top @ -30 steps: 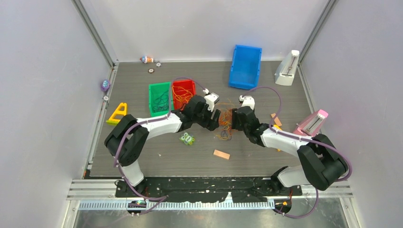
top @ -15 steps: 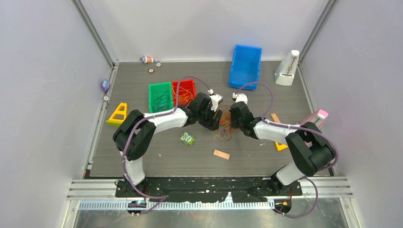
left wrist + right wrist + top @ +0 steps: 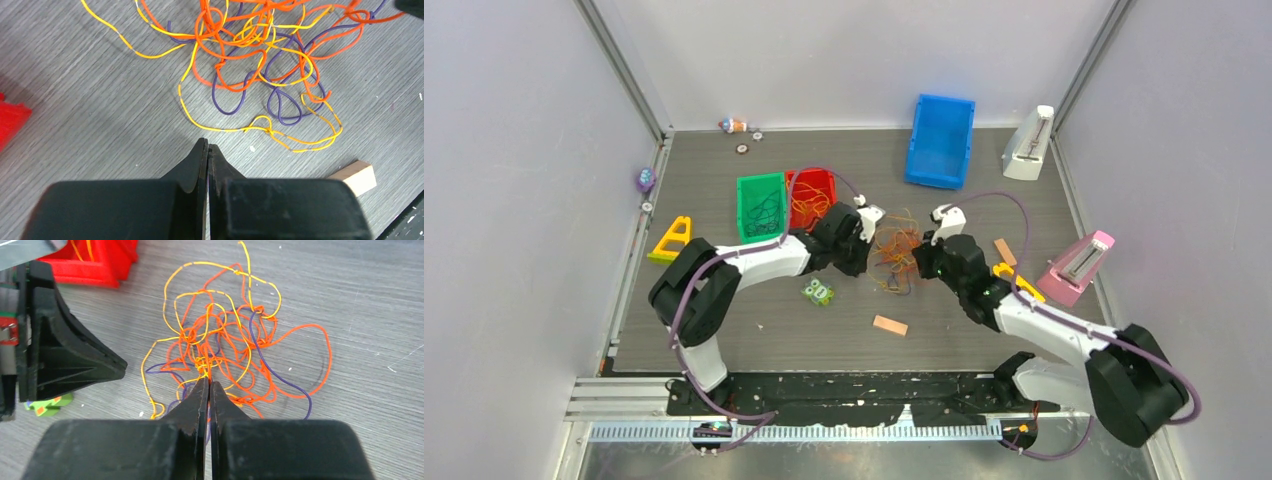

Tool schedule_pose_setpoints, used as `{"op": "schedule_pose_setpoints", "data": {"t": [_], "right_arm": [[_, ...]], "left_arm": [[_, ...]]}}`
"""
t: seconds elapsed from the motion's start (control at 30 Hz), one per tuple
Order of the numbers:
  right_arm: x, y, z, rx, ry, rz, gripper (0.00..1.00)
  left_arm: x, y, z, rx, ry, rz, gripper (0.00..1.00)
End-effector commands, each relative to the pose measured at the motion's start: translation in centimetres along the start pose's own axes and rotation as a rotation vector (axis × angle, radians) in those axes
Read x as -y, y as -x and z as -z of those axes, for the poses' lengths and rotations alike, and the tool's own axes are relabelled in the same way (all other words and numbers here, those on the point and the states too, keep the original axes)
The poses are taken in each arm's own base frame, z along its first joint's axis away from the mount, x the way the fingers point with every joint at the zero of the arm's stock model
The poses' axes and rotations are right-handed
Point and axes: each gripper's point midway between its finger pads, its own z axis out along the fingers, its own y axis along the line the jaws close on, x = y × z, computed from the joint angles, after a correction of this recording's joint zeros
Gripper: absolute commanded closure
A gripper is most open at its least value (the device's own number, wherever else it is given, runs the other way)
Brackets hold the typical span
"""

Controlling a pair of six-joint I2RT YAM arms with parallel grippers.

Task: Untangle the cables
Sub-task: Untie the cable.

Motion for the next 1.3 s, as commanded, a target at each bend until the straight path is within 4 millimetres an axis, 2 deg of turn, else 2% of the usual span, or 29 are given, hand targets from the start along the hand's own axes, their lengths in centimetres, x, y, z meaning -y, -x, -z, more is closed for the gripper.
{"op": "schedule_pose_setpoints", "data": {"t": [0.0,0.2,0.47,0.67,0.87,0.9,0.93,1.03,1.07,1.17,1.27], "right_arm": [[-0.9,3.9,1.8,0.205,0.059,-0.015,0.94],[2.2,5.2,4.0,0.333,-0.082,-0.097,0.94],[6.3,5.6,7.2,0.486,-0.251,-0.235,0.94],[6.7,5.4,7.3,0.482,-0.273,-0.238,0.94],[5.4,4.9,5.8,0.399,-0.23,-0.188,0.95],[5.0,5.1,5.6,0.396,-0.207,-0.183,0.94],[4.7,5.1,5.4,0.388,-0.197,-0.172,0.94],[3.5,5.2,5.1,0.377,-0.13,-0.151,0.94],[3.0,5.2,5.1,0.373,-0.104,-0.14,0.94],[2.1,5.4,5.0,0.372,-0.053,-0.12,0.94],[0.5,5.7,5.2,0.351,0.03,-0.09,0.94]], "left_arm": [[-0.4,3.7,1.8,0.148,0.041,-0.016,1.0],[-1.4,4.4,3.6,0.26,0.111,0.001,1.0],[-3.4,5.1,6.7,0.419,0.234,0.024,1.0],[-3.8,5.2,7.5,0.457,0.257,0.025,1.0],[-1.6,5.3,5.2,0.368,0.128,-0.008,1.0],[-0.9,5.1,4.5,0.341,0.085,-0.015,0.97],[-0.3,5.1,4.2,0.324,0.052,-0.022,0.86],[1.6,5.2,3.6,0.312,-0.053,-0.042,0.45],[2.1,5.2,3.4,0.311,-0.084,-0.048,0.35],[3.4,5.2,2.9,0.295,-0.148,-0.07,0.25],[3.5,4.9,2.2,0.259,-0.145,-0.07,0.24]]}}
